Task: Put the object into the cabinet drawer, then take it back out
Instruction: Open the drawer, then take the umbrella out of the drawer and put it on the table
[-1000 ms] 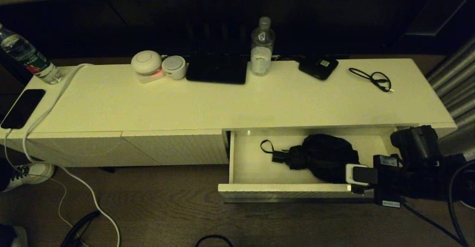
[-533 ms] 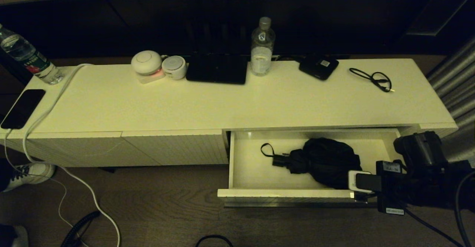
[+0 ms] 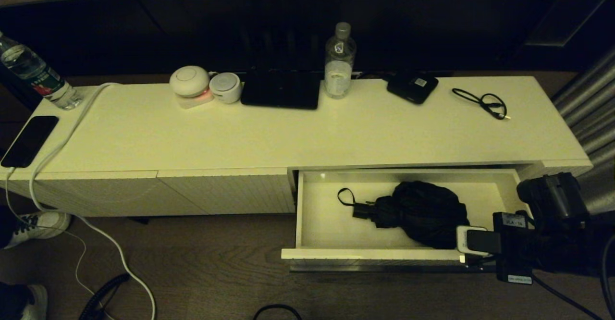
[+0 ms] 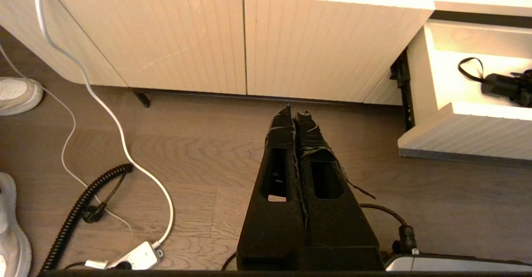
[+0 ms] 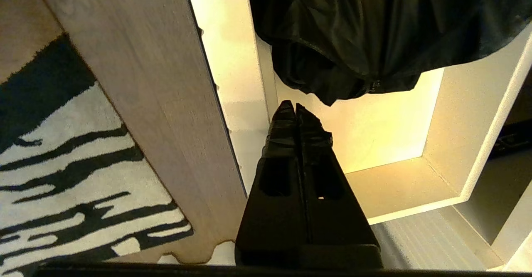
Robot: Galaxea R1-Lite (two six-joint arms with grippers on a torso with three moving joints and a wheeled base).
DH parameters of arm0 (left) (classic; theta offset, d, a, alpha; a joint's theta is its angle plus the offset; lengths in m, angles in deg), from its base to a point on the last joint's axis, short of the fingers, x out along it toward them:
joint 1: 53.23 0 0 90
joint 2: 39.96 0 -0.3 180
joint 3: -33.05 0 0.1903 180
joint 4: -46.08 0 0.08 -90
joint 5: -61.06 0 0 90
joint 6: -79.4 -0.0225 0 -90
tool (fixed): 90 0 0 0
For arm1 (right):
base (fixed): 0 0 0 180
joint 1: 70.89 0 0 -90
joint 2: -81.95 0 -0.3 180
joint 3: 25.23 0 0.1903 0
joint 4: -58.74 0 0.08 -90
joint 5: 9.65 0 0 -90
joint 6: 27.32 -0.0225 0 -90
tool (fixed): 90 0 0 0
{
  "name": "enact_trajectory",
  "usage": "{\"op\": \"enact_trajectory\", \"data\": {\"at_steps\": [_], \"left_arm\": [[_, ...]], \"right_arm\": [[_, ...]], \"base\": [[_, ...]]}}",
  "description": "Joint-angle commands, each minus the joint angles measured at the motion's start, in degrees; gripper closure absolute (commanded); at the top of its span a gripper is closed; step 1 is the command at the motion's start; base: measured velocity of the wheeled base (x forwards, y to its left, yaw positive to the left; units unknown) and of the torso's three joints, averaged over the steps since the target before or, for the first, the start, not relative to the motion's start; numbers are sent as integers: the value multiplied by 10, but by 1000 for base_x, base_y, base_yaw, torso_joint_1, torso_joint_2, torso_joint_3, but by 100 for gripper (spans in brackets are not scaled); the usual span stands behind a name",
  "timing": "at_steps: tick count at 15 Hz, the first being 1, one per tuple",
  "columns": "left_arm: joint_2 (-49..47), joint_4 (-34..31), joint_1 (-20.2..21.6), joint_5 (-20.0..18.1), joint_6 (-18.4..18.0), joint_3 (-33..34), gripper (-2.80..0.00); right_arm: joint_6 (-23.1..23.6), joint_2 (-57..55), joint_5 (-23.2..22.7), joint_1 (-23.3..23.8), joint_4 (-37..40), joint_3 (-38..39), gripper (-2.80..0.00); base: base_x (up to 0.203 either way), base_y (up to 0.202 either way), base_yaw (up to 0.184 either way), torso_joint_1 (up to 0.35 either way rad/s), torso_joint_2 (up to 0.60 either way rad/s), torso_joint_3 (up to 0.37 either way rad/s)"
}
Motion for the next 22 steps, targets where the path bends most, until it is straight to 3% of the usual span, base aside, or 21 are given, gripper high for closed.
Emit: {"op": "enact_trajectory", "data": {"at_steps": [1,3,8,11,15,22], "left_arm": [[1,0,0,0,1,0,0],[1,0,0,0,1,0,0],[1,0,0,0,1,0,0],[1,0,0,0,1,0,0],[1,0,0,0,1,0,0],[1,0,0,0,1,0,0]], "right_arm": [[4,24,4,1,-7,-12,0],[0,47,6,5,-4,-32,0],[2,81,8,-7,84,-105,0],[1,42,8,-24,107,-153,0],[-5,-25,2,-37,203,-246,0],[-30,-123,-2,-66,249,-348,0]], "base": [[0,0,0,0,0,0],[0,0,0,0,0,0],[0,0,0,0,0,0],[0,0,0,0,0,0],[0,0,0,0,0,0],[0,0,0,0,0,0]]}}
